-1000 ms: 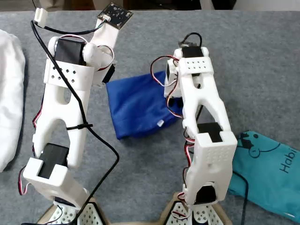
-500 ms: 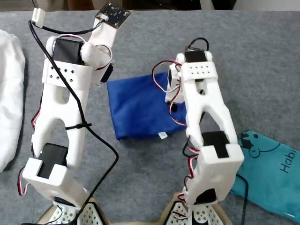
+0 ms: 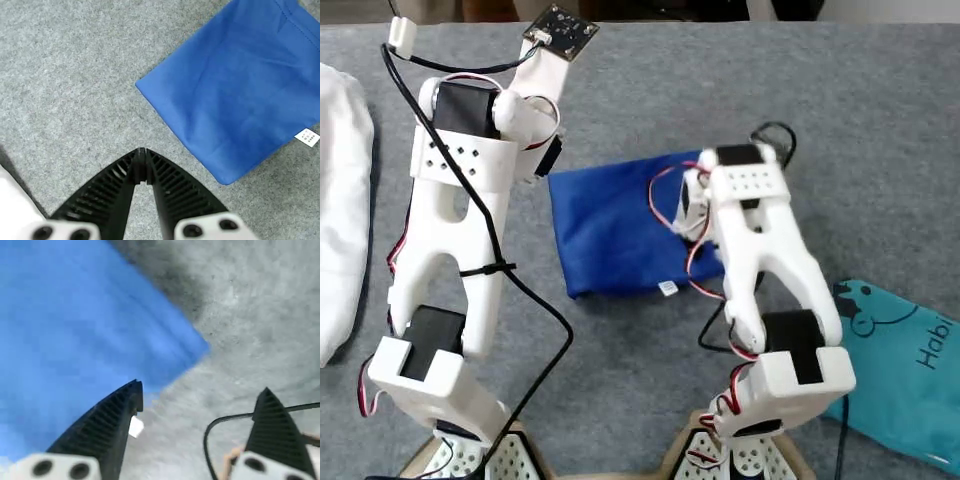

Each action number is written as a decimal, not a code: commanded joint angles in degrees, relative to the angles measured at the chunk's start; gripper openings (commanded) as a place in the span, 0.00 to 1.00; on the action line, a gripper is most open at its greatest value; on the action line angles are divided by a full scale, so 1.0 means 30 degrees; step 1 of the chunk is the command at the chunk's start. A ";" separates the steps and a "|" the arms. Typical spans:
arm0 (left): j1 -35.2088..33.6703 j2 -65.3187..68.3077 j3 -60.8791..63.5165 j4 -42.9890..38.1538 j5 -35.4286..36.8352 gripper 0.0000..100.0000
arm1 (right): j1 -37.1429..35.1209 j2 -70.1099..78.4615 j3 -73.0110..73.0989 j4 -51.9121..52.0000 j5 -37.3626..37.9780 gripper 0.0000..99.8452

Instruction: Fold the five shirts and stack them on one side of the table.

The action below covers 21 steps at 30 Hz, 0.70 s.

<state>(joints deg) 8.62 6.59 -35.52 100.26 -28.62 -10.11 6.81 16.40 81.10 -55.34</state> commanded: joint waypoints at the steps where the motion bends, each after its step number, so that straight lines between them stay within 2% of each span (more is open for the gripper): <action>1: -0.0176 -0.0894 -0.0586 0.0147 -0.0088 0.02 | -0.0777 -0.1070 0.1216 -0.2784 -0.1670 0.35; 8: -0.0176 -0.0894 -0.0586 0.0147 -0.0088 0.02 | -0.1040 -0.1216 0.0249 -0.4161 -0.4923 0.35; 15: -0.0147 -0.0864 -0.0469 0.0147 -0.0088 0.02 | -0.1011 -0.1070 0.0278 -0.4249 -0.5597 0.35; 21: 0.0000 -0.0864 -0.0205 0.0147 -0.0117 0.02 | -0.1011 -0.1070 0.2447 -0.7853 -0.6886 0.35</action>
<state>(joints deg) 8.62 6.59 -35.52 100.26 -28.62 -12.92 6.81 21.76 62.37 -74.42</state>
